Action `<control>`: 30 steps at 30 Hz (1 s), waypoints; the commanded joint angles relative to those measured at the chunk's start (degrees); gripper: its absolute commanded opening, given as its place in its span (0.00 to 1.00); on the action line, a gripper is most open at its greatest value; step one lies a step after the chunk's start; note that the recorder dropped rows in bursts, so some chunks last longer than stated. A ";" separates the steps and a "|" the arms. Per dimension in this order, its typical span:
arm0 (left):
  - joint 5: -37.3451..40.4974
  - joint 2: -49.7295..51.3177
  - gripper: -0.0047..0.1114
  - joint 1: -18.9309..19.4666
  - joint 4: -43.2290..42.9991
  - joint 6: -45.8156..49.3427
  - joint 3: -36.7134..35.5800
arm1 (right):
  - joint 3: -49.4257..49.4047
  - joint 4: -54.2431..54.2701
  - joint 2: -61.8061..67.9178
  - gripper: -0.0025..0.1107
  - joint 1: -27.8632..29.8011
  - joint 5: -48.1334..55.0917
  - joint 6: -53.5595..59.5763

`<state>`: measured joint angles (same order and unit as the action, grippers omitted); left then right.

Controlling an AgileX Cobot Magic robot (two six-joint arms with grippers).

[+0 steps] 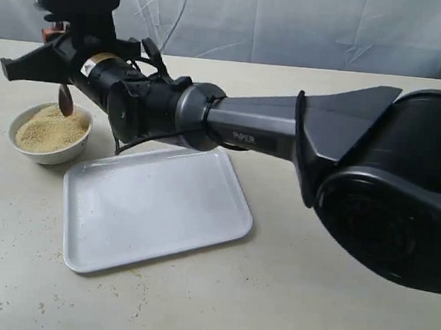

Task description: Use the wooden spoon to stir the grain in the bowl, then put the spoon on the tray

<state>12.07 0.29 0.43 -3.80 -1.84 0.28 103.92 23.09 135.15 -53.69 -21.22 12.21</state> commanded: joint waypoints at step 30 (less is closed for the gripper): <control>-0.21 -0.29 0.04 0.05 -0.18 -0.06 -0.28 | 0.48 -5.77 -2.16 0.01 -0.50 3.52 0.24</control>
<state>12.07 0.29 0.43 -3.80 -1.84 0.28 104.17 17.21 133.70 -54.51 -17.92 11.80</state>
